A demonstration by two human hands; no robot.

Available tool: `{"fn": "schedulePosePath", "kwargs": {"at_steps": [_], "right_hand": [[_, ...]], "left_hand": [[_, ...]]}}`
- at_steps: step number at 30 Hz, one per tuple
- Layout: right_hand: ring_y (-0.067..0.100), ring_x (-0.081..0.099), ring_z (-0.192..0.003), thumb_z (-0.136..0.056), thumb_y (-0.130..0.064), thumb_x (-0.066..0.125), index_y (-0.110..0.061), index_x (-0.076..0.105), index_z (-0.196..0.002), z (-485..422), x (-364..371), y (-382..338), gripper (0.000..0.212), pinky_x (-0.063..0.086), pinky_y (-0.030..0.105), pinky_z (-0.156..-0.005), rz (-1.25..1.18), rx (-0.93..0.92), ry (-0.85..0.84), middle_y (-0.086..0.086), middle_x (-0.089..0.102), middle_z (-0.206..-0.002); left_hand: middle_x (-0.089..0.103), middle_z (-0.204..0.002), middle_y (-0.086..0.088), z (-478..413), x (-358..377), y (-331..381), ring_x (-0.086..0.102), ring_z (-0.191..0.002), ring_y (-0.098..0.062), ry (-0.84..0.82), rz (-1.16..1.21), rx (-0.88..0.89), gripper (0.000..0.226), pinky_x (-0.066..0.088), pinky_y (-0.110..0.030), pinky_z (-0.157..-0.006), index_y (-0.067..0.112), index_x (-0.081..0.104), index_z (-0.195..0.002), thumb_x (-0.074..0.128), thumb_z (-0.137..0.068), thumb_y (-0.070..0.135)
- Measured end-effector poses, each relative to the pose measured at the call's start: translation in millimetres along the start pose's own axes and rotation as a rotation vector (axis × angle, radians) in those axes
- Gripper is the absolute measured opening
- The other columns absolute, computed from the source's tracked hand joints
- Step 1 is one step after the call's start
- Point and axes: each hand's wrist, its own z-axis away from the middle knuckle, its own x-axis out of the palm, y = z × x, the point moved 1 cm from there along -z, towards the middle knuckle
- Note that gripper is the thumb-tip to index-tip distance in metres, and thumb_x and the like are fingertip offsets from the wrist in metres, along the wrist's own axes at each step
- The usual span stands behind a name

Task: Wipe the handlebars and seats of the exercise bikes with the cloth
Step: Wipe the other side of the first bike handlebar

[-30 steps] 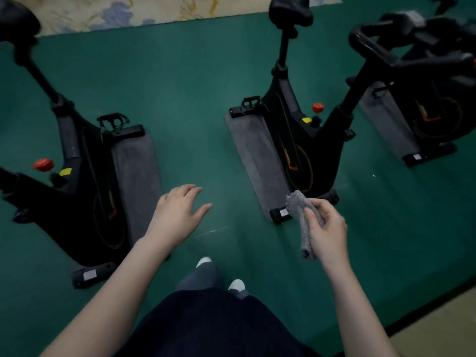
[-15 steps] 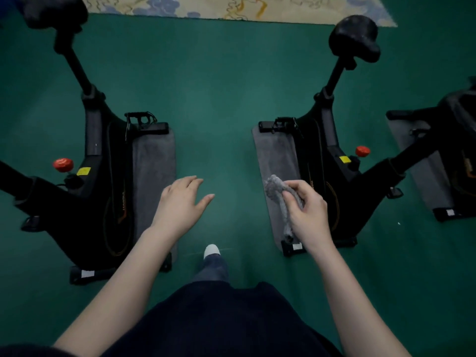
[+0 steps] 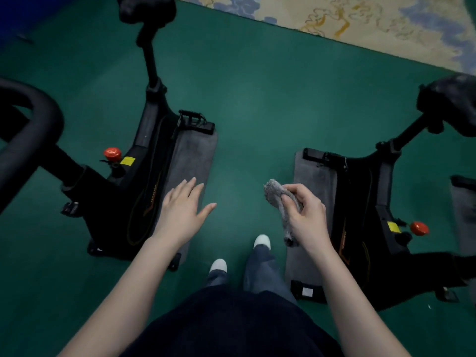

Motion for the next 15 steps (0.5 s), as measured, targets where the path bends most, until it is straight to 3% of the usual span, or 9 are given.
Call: {"fn": "schedulePosePath", "kwargs": {"at_steps": [5,10,15], "right_hand": [[0.008,0.062,-0.089,-0.088,-0.007,0.06,-0.025,0.066,-0.091,-56,10,-4,0.019,0.039,0.004,-0.074,-0.005,-0.07,-0.099,-0.009,0.068,-0.089],[0.006,0.06,-0.087,-0.088,-0.006,0.06,-0.029,0.062,-0.088,-138,3,-7,0.022,0.036,0.0,-0.071,-0.021,-0.16,-0.207,-0.012,0.067,-0.088],[0.007,0.061,-0.088,-0.089,-0.006,0.059,-0.027,0.063,-0.089,-221,-16,-3,0.022,0.041,0.009,-0.075,-0.034,-0.22,-0.27,-0.015,0.066,-0.087]], "left_hand": [[0.018,-0.159,-0.001,-25,-5,-2,0.011,-0.147,-0.017,0.009,0.007,-0.107,0.067,0.009,-0.036,-0.118,0.018,0.028,-0.149,0.04,-0.095,0.056],[0.013,-0.16,0.001,-73,-17,21,0.005,-0.147,-0.016,0.025,0.011,-0.236,0.069,0.005,-0.037,-0.118,0.021,0.022,-0.151,0.033,-0.095,0.059],[0.009,-0.161,0.002,-128,-32,67,0.001,-0.148,-0.014,0.03,0.014,-0.309,0.071,0.002,-0.037,-0.118,0.02,0.014,-0.153,0.03,-0.096,0.059]]}}
